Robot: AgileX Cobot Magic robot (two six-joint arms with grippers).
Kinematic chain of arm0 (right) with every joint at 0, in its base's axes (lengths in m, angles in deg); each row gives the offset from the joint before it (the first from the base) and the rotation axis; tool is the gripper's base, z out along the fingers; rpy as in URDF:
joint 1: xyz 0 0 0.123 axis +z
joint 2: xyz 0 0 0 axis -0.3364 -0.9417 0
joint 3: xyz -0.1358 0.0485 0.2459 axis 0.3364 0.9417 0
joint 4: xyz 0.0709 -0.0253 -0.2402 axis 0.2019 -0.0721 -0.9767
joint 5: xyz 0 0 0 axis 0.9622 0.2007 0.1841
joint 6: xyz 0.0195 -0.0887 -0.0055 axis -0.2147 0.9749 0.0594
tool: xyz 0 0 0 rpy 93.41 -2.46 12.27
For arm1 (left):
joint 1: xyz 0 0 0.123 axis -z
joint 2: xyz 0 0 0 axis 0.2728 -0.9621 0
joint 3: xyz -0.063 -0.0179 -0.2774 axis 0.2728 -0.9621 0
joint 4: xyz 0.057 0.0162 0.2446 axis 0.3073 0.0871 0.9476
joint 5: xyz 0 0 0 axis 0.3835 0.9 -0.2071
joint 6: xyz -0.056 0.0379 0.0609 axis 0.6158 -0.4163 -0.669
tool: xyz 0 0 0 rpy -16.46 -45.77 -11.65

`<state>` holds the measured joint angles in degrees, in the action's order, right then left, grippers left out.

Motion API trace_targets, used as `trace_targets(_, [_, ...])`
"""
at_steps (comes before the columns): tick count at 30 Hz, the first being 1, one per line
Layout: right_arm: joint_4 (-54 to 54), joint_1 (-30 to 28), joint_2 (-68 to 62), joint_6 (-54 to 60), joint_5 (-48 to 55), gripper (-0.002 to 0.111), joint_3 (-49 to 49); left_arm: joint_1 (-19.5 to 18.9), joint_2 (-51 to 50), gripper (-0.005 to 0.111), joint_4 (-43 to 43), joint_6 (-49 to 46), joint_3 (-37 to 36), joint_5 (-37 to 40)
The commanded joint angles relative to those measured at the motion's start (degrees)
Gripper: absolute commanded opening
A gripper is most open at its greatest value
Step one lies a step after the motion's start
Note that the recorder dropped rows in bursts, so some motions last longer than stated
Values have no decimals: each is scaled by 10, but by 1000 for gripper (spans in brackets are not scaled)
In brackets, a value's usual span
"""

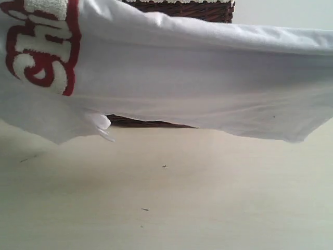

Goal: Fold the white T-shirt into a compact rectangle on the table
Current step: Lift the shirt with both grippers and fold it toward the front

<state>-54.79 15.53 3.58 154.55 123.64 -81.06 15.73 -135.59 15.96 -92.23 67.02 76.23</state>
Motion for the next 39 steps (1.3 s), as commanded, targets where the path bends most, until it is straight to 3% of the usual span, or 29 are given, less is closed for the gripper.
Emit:
trace_targets(1, [63,-5,72,4,47,0,0,-3,85,0,-47,9,5,40])
trace_targets(5, [103,-5,152,4,123,0,0,-3,179,0,-55,33,5,139])
trace_targets(13, [124,-5,224,-29,264,0,0,-3,268,0,-65,148,0,346])
trace_targets(24, [122,-5,303,-153,264,0,3,-3,388,0,-60,307,-21,468])
trace_targets(27, [122,-5,340,-187,264,0,25,-5,421,0,-37,392,-23,525])
trace_targets(31, [118,-5,364,-178,264,0,114,-5,430,0,3,483,-52,515])
trace_targets(34, [80,-5,359,-97,264,0,198,-5,430,0,5,477,-144,468])
trace_targets(39, [47,-5,359,-57,207,0,249,-5,426,0,11,394,-237,352])
